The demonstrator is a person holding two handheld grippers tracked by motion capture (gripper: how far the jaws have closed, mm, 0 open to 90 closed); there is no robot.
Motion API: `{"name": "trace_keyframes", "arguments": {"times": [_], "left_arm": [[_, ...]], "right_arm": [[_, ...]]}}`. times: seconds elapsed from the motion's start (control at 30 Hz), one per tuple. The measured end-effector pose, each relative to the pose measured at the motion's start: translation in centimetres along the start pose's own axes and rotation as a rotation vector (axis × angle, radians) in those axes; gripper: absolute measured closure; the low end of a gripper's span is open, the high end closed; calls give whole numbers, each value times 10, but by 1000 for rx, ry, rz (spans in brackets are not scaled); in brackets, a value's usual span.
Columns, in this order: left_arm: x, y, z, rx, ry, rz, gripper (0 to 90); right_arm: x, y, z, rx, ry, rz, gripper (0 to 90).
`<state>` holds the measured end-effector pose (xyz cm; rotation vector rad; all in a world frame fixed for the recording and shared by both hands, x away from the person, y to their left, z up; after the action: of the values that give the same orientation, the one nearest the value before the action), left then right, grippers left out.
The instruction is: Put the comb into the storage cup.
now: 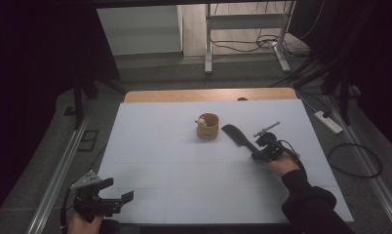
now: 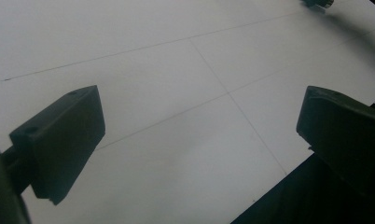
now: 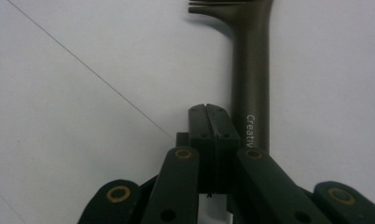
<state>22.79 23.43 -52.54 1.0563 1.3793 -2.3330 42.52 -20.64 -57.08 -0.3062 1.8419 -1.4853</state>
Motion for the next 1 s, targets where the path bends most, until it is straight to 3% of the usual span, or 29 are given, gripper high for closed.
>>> {"name": "trace_keyframes", "arguments": {"times": [0.23, 0.47, 0.7, 0.93, 1.0], "left_arm": [[0, 0, 0, 0, 1, 0, 17], [0, 0, 0, 0, 1, -1, 17], [0, 0, 0, -2, 3, -3, 17], [0, 1, 0, -3, 4, -6, 17], [0, 1, 0, -3, 4, -6, 17]], "right_arm": [[2, -1, 0, -2, -1, -6, 894], [-8, -12, -12, -26, -18, 50, 839], [-15, -21, -17, 13, -46, 87, 661], [-21, -27, -15, 45, -41, 104, 449], [-21, -28, -15, 46, -41, 104, 426]]}}
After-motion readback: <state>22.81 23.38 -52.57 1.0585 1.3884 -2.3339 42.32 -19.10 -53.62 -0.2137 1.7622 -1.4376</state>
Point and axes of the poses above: each handheld gripper's, and its own axes: y roughly forward along the jaws, x roughly out of its underside, z roughly to its right, the point moved 8 cm from there along y, roughly forward along the jaws, and after that the axes turned 3 degrees about -z, right-handed, at the moved point
